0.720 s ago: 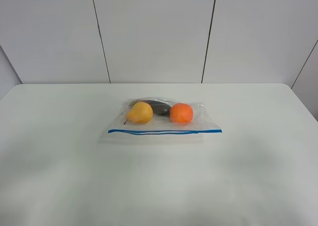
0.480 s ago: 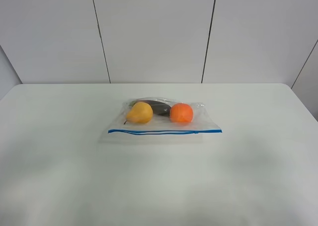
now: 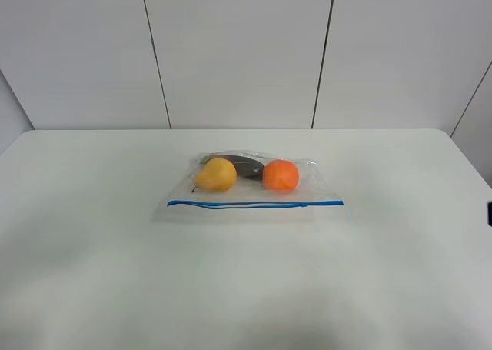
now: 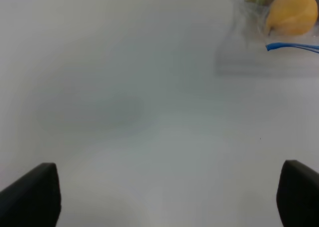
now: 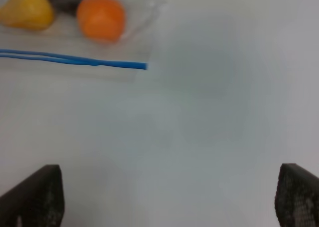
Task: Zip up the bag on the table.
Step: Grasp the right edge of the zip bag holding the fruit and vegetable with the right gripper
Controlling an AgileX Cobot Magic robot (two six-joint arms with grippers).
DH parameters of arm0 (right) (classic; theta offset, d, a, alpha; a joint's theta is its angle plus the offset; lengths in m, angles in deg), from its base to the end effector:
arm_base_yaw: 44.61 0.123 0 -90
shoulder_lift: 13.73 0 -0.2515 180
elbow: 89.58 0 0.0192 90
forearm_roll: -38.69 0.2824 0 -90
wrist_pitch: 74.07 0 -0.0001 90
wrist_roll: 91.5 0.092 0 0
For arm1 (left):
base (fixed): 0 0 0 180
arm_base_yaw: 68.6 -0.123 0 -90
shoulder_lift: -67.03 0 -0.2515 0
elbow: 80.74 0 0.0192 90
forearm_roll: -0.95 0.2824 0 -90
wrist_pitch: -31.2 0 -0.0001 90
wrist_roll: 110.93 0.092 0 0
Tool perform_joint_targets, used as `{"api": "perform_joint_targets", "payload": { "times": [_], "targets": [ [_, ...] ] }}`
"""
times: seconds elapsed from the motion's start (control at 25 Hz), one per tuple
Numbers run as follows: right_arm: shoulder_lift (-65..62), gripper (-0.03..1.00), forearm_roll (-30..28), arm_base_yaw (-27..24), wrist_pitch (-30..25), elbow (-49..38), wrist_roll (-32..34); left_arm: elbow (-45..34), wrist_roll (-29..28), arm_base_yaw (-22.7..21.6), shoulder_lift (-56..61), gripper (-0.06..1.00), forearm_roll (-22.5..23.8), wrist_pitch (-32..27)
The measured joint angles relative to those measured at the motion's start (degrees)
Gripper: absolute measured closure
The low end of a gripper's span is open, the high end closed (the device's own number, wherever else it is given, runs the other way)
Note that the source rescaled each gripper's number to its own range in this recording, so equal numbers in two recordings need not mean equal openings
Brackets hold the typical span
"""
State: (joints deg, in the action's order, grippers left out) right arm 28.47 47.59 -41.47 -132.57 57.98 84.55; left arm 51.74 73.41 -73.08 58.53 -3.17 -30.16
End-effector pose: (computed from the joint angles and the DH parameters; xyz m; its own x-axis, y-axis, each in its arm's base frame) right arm 0.1468 0.0202 0.3232 -0.6807 -0.0247 -0.7322 -0.1423 0.9849 0.0990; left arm 0.0565 -0.0014 0.2917 -0.4580 0.0054 -0.8889 -0.0032 1.0000 0.0077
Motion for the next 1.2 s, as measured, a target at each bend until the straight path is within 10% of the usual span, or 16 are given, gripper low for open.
{"api": "perform_joint_targets", "payload": {
  "times": [0.64, 1.2],
  "targets": [
    [57.18, 0.0, 15.85, -0.41, 3.39, 18.7, -7.04, 0.0, 0.0, 0.0, 0.0, -0.06, 0.0, 0.0],
    [81.82, 0.06, 51.56, -9.32, -0.27, 19.32, -33.39, 0.0, 0.0, 0.0, 0.0, -0.06, 0.0, 0.0]
  ]
}}
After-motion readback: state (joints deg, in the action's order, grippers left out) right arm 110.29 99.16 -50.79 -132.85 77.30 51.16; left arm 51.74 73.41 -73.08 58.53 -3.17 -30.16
